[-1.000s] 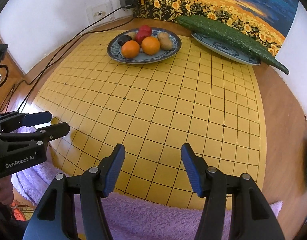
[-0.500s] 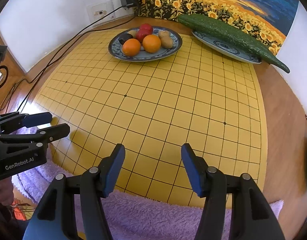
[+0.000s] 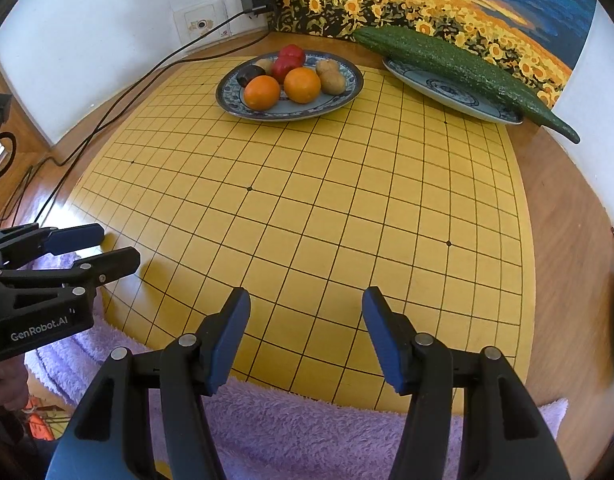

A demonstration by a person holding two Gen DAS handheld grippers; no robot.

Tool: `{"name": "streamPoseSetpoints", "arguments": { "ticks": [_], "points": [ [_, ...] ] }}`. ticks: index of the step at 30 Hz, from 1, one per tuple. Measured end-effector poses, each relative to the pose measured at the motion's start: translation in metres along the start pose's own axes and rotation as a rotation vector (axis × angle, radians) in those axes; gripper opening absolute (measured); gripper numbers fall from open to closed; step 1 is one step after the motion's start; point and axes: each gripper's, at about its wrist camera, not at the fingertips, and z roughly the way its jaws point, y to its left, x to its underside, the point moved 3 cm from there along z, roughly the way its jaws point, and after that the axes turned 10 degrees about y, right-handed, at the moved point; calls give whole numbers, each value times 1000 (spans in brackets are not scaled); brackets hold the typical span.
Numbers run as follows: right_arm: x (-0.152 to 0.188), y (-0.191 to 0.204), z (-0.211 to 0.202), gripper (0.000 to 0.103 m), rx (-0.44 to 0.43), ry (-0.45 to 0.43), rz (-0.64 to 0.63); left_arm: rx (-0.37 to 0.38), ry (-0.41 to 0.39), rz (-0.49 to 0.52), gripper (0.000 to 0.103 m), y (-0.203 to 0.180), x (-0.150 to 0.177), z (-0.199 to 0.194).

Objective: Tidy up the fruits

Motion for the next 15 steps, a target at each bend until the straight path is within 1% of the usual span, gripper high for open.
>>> {"name": "streamPoseSetpoints", "arguments": {
  "ticks": [8,11,13,15],
  "points": [
    [1,0,-1,60,1,4,1,5,2,9,56,-1,1,0],
    [2,1,0,60,-3,6,-1,7,4,14,64,-2,1,0],
    [2,2,0,60,-6,9,-2,8,3,17,66,-3,1,0],
    [2,2,0,60,-9,10,-5,7,2,19,70,-3,1,0]
  ]
}}
